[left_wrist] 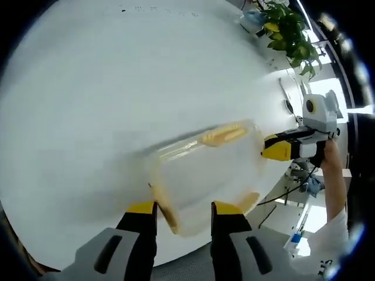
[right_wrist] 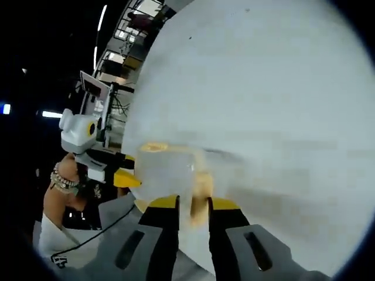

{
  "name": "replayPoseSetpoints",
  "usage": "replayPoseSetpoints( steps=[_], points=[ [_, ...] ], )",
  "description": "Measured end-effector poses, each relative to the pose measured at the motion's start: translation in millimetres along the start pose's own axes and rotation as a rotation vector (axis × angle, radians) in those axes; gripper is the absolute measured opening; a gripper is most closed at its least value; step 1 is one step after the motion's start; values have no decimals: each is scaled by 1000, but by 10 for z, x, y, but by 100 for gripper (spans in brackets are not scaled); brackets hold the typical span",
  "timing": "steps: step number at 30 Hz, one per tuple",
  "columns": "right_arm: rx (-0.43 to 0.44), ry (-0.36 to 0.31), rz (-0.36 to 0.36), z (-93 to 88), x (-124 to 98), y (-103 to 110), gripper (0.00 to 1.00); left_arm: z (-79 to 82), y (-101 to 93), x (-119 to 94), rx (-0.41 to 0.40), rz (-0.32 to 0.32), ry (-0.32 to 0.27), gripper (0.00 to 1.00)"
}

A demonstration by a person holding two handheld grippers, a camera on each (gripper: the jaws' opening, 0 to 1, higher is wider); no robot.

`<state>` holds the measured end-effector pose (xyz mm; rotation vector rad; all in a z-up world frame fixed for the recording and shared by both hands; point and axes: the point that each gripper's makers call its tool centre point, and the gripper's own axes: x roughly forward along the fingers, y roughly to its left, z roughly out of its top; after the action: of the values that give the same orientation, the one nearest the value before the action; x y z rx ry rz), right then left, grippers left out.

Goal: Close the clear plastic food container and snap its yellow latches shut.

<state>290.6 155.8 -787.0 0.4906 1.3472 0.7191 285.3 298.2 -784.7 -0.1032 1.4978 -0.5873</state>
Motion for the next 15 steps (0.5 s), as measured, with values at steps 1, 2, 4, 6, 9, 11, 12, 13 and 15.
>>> replayPoseSetpoints(
  steps=[1,2,4,6,9,11,12,13,15],
  points=[
    [-11,-14,2,4,-11,-2,15,15,0,-6,51,-8,-39,31],
    [-29,-24,10,6,-26,-1,14,-20,3,-24,108,-13,-40,30],
    [-69,-50,36,20,-111,-10,11,-60,17,-90,197,2,-63,25],
    [-101,-128,99,156,-228,73,11,38,31,-151,255,22,-153,29],
    [-147,-216,91,366,-426,100,22,217,15,-216,269,21,-274,51],
    [-193,-246,93,451,-521,169,22,302,-37,-286,254,-1,-335,55],
    [-277,-271,86,473,-586,277,20,363,-95,-337,295,-22,-374,52],
    [-297,-278,85,487,-598,298,16,399,-119,-380,313,-25,-403,50],
    [-393,-297,77,522,-617,419,13,477,-169,-462,357,-25,-458,50]
  ],
)
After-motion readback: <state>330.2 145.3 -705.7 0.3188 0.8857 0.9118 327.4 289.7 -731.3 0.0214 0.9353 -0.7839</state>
